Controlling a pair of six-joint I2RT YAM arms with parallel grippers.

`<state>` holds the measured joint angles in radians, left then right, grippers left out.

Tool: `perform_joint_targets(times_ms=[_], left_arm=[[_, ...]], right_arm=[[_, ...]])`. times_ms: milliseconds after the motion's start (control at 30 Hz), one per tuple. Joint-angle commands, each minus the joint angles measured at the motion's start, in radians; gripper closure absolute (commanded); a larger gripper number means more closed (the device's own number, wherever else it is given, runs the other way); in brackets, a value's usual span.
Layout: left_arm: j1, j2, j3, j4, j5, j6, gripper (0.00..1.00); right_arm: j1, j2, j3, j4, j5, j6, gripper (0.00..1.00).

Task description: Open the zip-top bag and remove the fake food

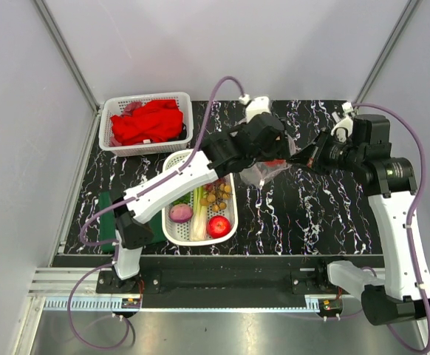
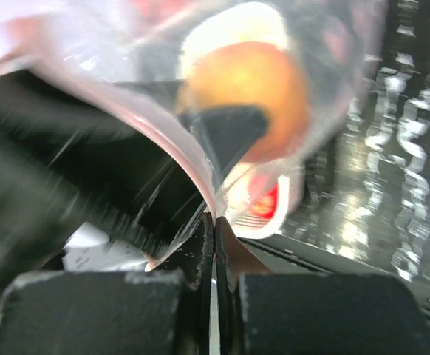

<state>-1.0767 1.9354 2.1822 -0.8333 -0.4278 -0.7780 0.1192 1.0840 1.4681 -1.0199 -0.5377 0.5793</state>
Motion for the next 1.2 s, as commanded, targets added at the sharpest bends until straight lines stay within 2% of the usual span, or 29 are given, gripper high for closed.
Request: perform_joint_targets(times_ms=[0, 67, 133, 267, 400, 467, 500, 533, 633, 800, 867, 933, 1033, 1167], left_arm=[[0.046, -0.078, -0.082, 0.008, 0.064, -0.366, 1.0], [0.072, -0.082, -0.084, 0.013, 0.089, -0.487, 1.0], [0.086, -0.075, -0.052, 0.025, 0.109, -0.526, 1.0], [0.09, -0.061, -0.015, 0.006, 0.127, -0.552, 1.0], [0.072, -0.047, -0.007, 0.031, 0.21, -0.445, 1.0], [0.051, -0.052, -0.039, 0.062, 0.25, -0.354, 1.0], [0.047, -0.056, -0.065, 0.104, 0.347, -0.304, 1.0], [0.029, -0.059, -0.091, 0.156, 0.371, -0.214, 1.0], [-0.043, -0.098, -0.154, 0.172, 0.331, -0.011, 1.0], [-0.103, -0.2, -0.278, 0.23, 0.221, 0.196, 1.0], [-0.124, -0.217, -0.279, 0.263, 0.186, 0.354, 1.0], [-0.149, -0.236, -0.297, 0.33, 0.234, 0.538, 1.0], [-0.178, -0.243, -0.295, 0.336, 0.253, 0.696, 1.0], [-0.178, -0.257, -0.312, 0.335, 0.245, 0.766, 1.0]], right_arm=[[0.008, -0.068, -0.038, 0.168, -0.192, 0.071, 1.0], [0.008, -0.093, -0.073, 0.164, -0.188, 0.042, 1.0], [0.007, -0.116, -0.095, 0.158, -0.18, -0.024, 1.0], [0.008, -0.136, -0.1, 0.147, -0.122, -0.13, 1.0], [0.008, -0.075, -0.032, 0.081, -0.099, -0.153, 1.0], [0.008, -0.062, 0.003, 0.075, -0.067, -0.147, 1.0], [0.008, -0.056, 0.018, 0.069, -0.042, -0.145, 1.0], [0.008, -0.036, 0.038, 0.049, -0.033, -0.144, 1.0], [0.008, 0.0, 0.131, -0.008, 0.025, -0.125, 1.0], [0.007, 0.034, 0.172, -0.092, 0.073, -0.151, 1.0], [0.008, 0.037, 0.17, -0.101, 0.064, -0.174, 1.0], [0.008, 0.047, 0.195, -0.118, 0.047, -0.197, 1.0], [0.007, 0.073, 0.256, -0.152, 0.01, -0.208, 1.0], [0.008, 0.099, 0.32, -0.204, 0.015, -0.265, 1.0]])
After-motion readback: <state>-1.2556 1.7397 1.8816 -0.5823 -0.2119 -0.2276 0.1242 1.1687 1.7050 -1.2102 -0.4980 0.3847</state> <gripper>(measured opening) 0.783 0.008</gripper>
